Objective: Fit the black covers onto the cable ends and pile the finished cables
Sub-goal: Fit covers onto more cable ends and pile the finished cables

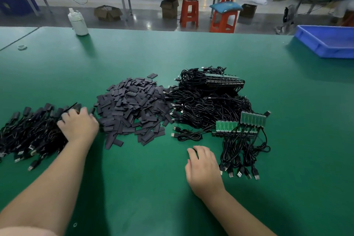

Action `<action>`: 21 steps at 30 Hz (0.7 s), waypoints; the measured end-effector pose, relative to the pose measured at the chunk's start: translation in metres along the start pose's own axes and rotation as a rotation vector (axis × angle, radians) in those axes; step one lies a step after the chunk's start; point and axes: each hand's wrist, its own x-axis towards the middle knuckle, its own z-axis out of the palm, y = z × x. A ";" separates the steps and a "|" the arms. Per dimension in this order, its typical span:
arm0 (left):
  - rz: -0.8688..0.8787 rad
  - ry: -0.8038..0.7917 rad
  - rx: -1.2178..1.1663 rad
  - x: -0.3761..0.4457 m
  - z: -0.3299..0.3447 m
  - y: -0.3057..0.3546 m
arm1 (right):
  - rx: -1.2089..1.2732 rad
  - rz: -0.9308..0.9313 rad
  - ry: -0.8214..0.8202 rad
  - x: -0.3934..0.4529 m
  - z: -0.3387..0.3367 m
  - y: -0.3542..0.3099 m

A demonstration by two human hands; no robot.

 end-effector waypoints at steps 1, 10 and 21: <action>0.008 -0.056 0.027 -0.007 0.002 0.001 | 0.001 0.000 -0.001 0.000 -0.001 0.000; 0.178 -0.149 0.194 -0.026 0.020 -0.030 | 0.000 0.000 0.026 -0.003 -0.002 0.000; 0.193 -0.063 0.025 -0.021 0.000 -0.003 | 0.031 -0.013 -0.127 0.008 -0.023 -0.005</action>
